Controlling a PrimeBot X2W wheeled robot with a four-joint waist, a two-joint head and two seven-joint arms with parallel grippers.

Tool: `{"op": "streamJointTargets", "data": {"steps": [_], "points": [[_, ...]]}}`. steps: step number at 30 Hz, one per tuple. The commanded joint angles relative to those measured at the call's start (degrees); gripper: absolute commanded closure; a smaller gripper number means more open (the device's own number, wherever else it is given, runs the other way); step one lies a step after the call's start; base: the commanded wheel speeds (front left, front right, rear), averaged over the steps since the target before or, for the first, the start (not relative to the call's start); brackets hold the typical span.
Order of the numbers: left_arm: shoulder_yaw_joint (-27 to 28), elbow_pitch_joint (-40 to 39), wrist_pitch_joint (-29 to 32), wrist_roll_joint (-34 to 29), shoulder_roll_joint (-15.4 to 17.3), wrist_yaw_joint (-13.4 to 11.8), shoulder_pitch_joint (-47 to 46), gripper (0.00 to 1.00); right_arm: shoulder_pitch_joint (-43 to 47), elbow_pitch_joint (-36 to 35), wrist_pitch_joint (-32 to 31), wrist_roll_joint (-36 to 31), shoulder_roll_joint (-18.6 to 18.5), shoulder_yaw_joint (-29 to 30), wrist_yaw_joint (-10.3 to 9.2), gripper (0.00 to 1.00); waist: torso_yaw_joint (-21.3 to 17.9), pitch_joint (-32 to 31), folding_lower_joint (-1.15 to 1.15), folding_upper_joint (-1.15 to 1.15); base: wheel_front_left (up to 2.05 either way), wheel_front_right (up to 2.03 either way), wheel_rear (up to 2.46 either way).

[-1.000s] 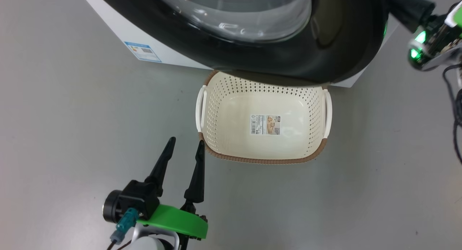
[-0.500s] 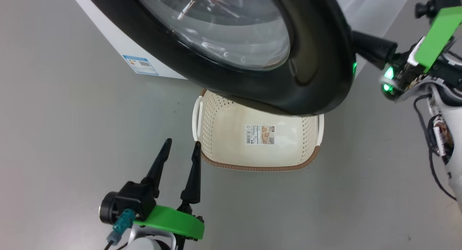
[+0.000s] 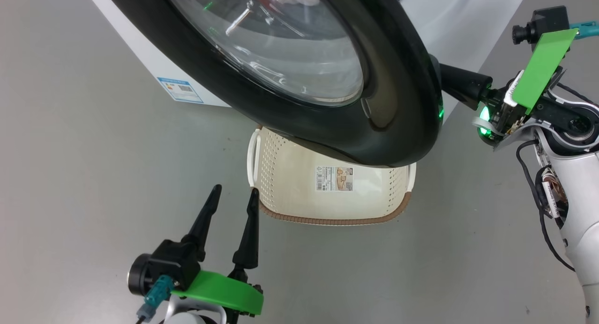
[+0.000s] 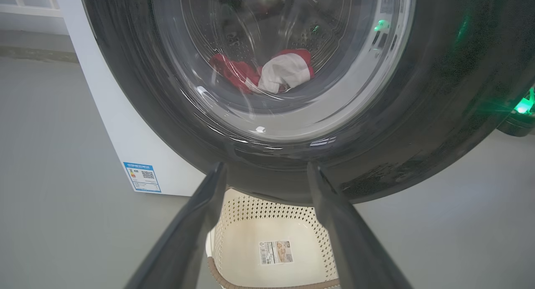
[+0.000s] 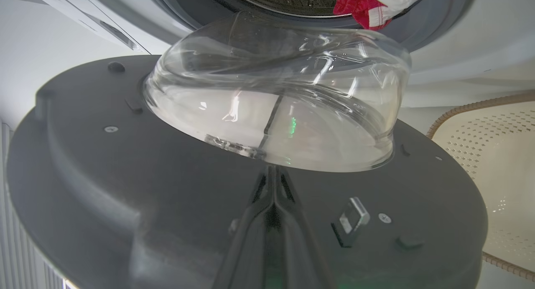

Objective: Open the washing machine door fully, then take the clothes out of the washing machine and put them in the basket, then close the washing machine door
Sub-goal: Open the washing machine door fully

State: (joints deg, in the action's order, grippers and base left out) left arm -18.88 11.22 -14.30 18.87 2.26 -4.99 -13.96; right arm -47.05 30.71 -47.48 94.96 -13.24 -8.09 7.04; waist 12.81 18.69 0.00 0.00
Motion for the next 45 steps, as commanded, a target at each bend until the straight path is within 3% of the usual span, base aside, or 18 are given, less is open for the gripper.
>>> {"op": "streamJointTargets", "data": {"steps": [1, 2, 3, 18, 45], "points": [[2.01, -1.44, -0.7, -0.29, 0.62, 0.32, 0.31, 0.0, 1.01, -1.76, 0.59, -1.04, 0.65, -0.24, 0.45, 0.58, -0.05, 0.03, 0.0, 0.0, 0.0, 0.0, 0.0], [2.11, -1.37, -0.7, -0.34, 0.62, 0.44, 0.26, 0.0, 1.16, -1.71, 1.34, -1.45, 0.59, 0.03, 0.45, 0.24, -0.1, -0.02, 0.0, 0.0, 0.0, 0.0, 0.0], [2.23, -1.28, -0.7, -0.4, 0.62, 0.56, 0.24, 0.0, 1.35, -1.53, 2.0, -1.77, 0.6, 0.29, 0.45, 0.0, -0.17, -0.12, 0.0, 0.0, 0.0, 0.0, 0.0], [6.54, 0.55, -0.7, -1.69, 0.62, 2.71, 1.85, 0.0, 7.64, -0.49, 8.23, -3.26, 1.6, 3.65, 0.45, 0.0, -3.27, -3.05, 0.0, 0.0, 0.0, 0.0, 0.0], [14.29, 1.54, -0.7, -3.28, 0.62, 5.27, 7.02, 0.0, 29.48, -1.96, 17.62, -5.47, 5.38, 7.27, 0.45, 0.0, -10.76, -7.92, 0.0, 0.0, 0.0, 0.0, 0.0]]}}
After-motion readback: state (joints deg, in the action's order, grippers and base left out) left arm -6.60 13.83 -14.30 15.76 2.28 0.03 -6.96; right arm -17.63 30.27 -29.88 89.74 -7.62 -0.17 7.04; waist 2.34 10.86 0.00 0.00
